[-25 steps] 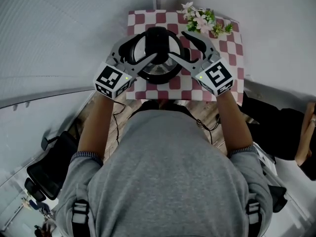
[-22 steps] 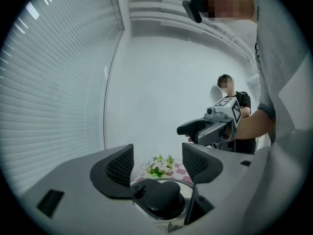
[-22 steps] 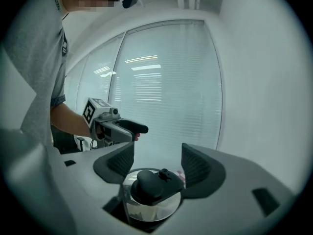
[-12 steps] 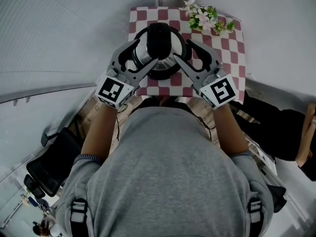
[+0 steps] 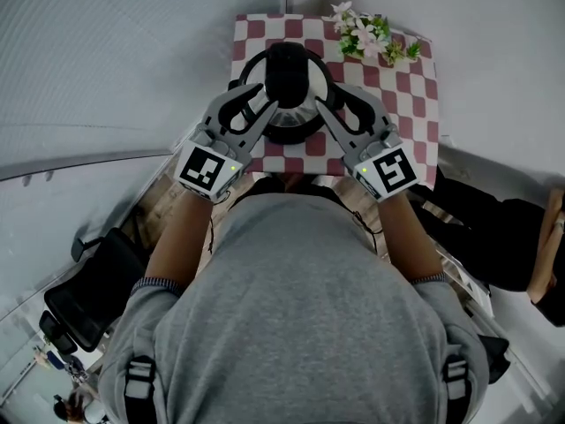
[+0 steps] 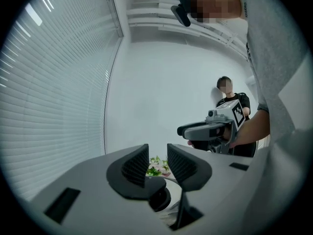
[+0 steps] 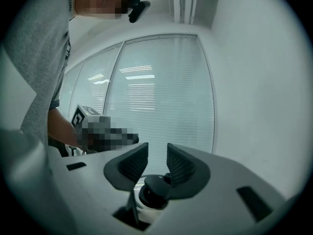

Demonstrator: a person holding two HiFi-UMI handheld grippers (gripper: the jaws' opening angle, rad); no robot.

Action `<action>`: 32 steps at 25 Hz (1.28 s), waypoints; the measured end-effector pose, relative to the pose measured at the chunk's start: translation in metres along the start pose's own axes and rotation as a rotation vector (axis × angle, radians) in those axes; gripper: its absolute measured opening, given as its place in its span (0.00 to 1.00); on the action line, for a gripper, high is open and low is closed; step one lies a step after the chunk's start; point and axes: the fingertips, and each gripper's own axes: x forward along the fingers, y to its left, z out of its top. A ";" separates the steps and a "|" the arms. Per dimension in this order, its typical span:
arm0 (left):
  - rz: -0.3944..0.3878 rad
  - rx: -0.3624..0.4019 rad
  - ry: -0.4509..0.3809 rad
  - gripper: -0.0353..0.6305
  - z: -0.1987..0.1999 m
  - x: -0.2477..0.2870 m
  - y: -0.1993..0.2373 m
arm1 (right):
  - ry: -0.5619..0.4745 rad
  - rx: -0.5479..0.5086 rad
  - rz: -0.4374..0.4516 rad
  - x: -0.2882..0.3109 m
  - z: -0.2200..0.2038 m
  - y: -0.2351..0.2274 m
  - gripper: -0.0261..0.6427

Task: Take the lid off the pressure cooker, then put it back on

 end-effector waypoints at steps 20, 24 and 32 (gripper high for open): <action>0.016 0.020 -0.040 0.08 0.013 -0.001 0.002 | -0.035 -0.002 -0.033 -0.001 0.013 -0.005 0.05; 0.018 0.015 -0.043 0.08 0.013 0.001 0.004 | -0.026 -0.003 -0.033 0.000 0.010 -0.005 0.05; 0.007 0.003 -0.033 0.08 0.011 0.003 0.006 | -0.012 -0.006 -0.023 0.001 0.006 -0.005 0.05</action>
